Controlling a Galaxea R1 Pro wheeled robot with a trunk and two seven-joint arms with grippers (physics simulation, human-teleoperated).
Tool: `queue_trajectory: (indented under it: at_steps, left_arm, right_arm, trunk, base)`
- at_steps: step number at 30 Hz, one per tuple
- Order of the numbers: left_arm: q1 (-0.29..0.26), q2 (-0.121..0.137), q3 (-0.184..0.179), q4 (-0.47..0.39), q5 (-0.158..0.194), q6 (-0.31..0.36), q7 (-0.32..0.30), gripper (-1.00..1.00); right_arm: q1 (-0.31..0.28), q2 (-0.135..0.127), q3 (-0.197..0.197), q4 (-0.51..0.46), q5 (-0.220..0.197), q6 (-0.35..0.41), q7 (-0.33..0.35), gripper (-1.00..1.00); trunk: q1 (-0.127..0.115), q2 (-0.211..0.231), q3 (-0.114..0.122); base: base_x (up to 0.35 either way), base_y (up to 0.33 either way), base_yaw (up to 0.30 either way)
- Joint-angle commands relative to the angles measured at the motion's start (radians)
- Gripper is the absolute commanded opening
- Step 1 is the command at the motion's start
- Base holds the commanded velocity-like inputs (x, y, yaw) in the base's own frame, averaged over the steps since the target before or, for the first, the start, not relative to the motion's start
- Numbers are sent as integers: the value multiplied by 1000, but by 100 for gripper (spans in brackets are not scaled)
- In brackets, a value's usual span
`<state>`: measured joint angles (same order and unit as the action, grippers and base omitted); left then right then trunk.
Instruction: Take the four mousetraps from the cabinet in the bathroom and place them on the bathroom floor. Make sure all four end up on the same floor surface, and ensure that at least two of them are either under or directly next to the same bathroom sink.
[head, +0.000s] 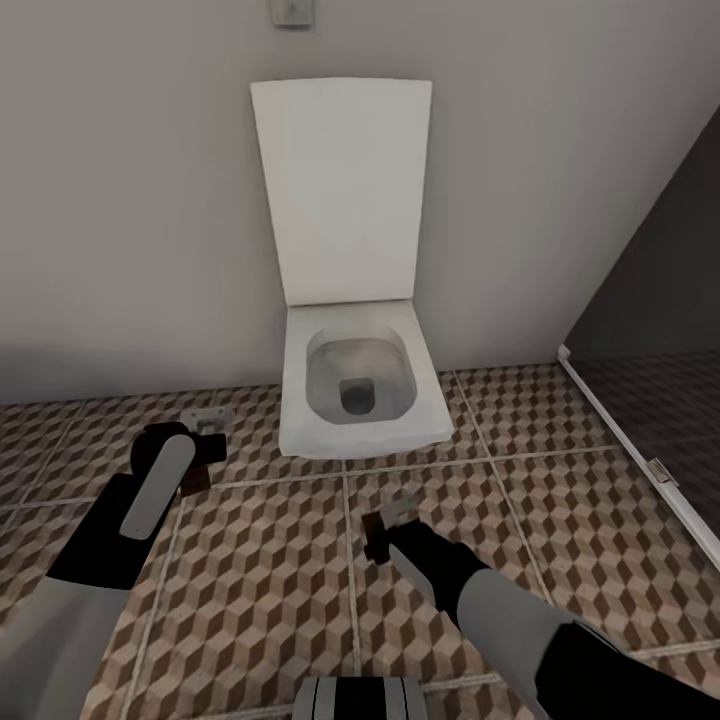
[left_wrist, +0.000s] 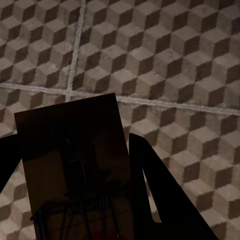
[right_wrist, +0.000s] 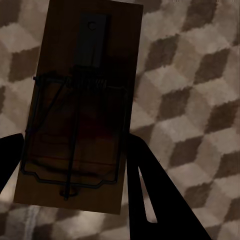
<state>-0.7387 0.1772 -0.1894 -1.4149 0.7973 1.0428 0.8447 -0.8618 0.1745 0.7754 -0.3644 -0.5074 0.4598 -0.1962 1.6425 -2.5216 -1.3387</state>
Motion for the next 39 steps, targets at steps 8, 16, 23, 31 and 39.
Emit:
queue_trajectory:
  at_steps: [8, 16, 23, 31, 39]
  left_arm:
    - [-1, 2, 13, -33, 8, 4, 10, -100]
    - [-1, 2, 33, -55, 8, 4, 10, -100]
    - [-1, 2, 36, -59, 8, 4, 10, -100]
    - [-1, 3, 36, -68, 8, 4, 13, -100]
    - [-1, 4, 37, -70, 8, 4, 14, -100]
  right_arm:
    - [-57, 0, 4, -4, -19, 38, -10, -100]
    - [-100, 0, 1, -7, -20, 76, -11, -100]
    - [-110, 0, 1, -6, -20, 80, -11, -100]
    - [-112, 0, 0, -3, -21, 81, -11, -100]
    - [-112, 0, -4, 2, -23, 82, -11, -100]
  trunk:
    - [2, -2, -20]
    - [3, -2, -28]
    - [5, -3, -47]
    - [5, -3, -47]
    - [7, -4, -67]
  base:
    - [0, 0, 0]
    - [0, 0, 0]
    - [0, 0, 0]
    - [0, 0, 0]
    - [0, 0, 0]
